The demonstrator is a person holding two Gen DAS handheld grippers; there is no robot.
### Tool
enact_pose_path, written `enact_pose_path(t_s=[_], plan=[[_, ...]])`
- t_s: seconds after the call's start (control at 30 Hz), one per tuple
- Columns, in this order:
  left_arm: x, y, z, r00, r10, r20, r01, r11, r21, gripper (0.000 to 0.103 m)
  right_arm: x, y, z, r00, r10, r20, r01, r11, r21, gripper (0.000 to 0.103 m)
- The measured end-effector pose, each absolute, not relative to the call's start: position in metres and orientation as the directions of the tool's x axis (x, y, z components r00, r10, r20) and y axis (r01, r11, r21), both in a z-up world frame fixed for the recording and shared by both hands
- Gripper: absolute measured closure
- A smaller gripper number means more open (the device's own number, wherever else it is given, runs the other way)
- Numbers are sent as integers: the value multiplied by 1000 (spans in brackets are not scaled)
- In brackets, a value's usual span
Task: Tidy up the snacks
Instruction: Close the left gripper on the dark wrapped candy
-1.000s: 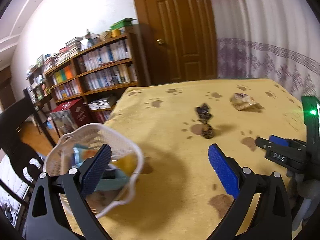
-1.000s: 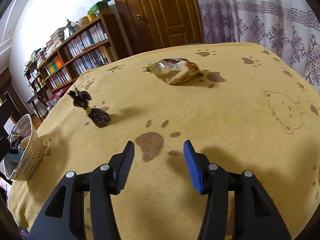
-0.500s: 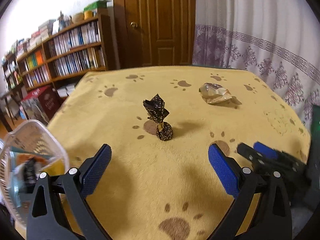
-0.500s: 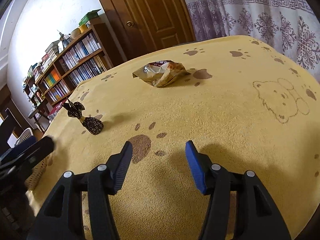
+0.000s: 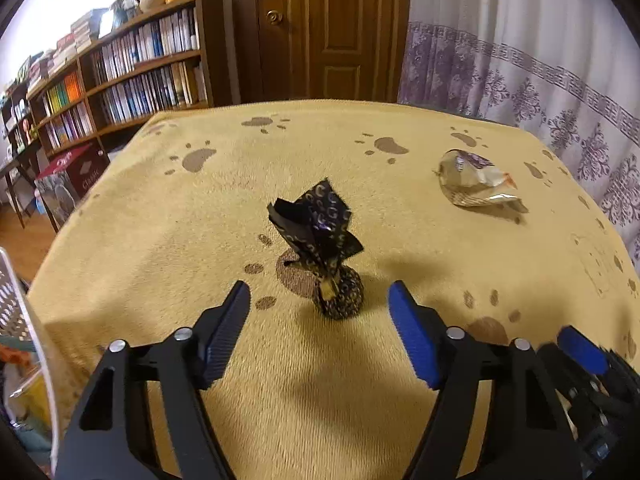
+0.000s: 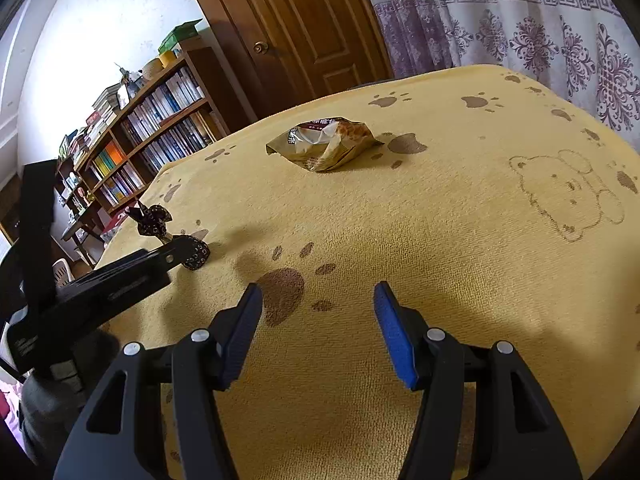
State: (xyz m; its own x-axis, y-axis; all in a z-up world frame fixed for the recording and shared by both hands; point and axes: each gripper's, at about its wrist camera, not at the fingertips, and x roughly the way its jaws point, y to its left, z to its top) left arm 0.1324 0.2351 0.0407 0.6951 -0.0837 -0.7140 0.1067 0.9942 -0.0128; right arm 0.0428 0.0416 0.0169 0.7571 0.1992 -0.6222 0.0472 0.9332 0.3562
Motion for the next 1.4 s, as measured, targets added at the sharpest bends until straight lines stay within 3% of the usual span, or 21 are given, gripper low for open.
enact_pose_path(t_s=[0.13,0.7,1.23,1.3,1.4], plan=[[144,243,31,670,-116,-734,90,993,-75,46,43,43,17,755,202,-624,43,934,354,44],[126,259,37,705,-216,-676,122,975,-184,72,46,45,15,753,189,-630,48,940,338,44],[133,257,40,728,-238,-643,126,968,-216,73,46,45,14,752,180,-634,51,943,328,44],[131,260,42,736,-245,-631,126,966,-227,83,46,44,14,753,179,-634,51,943,328,44],[126,265,47,752,-254,-609,126,961,-246,85,46,44,14,753,180,-633,51,943,329,44]])
